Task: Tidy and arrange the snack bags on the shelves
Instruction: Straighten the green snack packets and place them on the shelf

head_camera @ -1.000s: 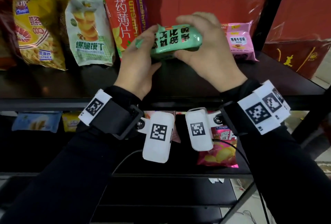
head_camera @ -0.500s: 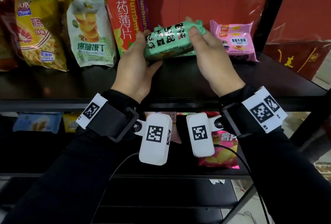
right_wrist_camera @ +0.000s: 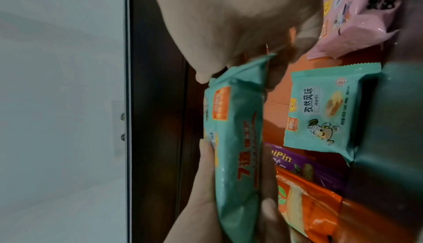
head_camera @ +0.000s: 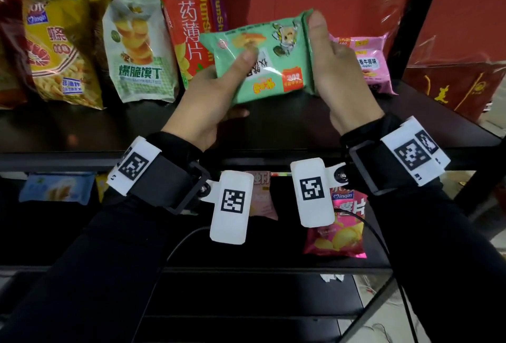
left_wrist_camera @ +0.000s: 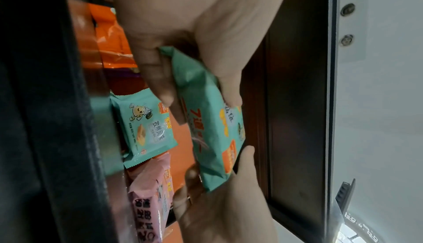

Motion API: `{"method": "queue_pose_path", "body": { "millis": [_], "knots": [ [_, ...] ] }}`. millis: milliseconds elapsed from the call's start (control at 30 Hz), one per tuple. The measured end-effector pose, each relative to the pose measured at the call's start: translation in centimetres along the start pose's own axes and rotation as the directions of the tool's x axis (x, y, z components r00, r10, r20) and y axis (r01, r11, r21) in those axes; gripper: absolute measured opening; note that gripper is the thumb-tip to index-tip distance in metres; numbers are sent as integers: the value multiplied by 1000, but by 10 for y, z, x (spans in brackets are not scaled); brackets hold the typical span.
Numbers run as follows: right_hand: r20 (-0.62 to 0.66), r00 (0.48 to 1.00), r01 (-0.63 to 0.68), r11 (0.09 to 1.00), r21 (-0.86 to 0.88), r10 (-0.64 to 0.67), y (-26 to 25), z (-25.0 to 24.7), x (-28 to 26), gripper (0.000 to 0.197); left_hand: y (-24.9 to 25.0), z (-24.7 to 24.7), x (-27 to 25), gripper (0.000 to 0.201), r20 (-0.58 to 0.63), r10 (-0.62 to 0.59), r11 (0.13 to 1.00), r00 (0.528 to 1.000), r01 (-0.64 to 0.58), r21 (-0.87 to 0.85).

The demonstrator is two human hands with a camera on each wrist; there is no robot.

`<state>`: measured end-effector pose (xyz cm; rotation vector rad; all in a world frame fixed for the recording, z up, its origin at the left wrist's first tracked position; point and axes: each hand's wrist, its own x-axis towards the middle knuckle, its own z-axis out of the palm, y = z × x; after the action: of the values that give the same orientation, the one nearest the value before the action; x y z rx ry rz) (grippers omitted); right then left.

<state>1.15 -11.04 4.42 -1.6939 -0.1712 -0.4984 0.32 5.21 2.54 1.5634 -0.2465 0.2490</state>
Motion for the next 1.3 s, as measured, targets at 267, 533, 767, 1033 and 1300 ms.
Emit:
{"method": "queue_pose_path", "body": {
  "millis": [267,533,767,1033,1300],
  "knots": [
    [-72,997,-30,995,-96,24,10,-5,5,32,1,-6,-4,70,82,42,991,996,-31,-127],
    [139,966,-254,902,350,218,-1,-5,-2,20,-6,-9,-4,34,-48,127,987,991,-131,-95],
    [-14,997,72,977,201,-71,0,10,-16,33,-6,5,0,32,-201,59,998,978,-59,4],
    [-26,998,69,952,297,-64,-1,10,-12,11,-3,14,1,41,-205,78,994,976,-91,-55],
    [-2,1000,22,950,313,-23,-1,8,-20,22,-5,3,4,31,-139,70,980,988,-94,-174]
  ]
}}
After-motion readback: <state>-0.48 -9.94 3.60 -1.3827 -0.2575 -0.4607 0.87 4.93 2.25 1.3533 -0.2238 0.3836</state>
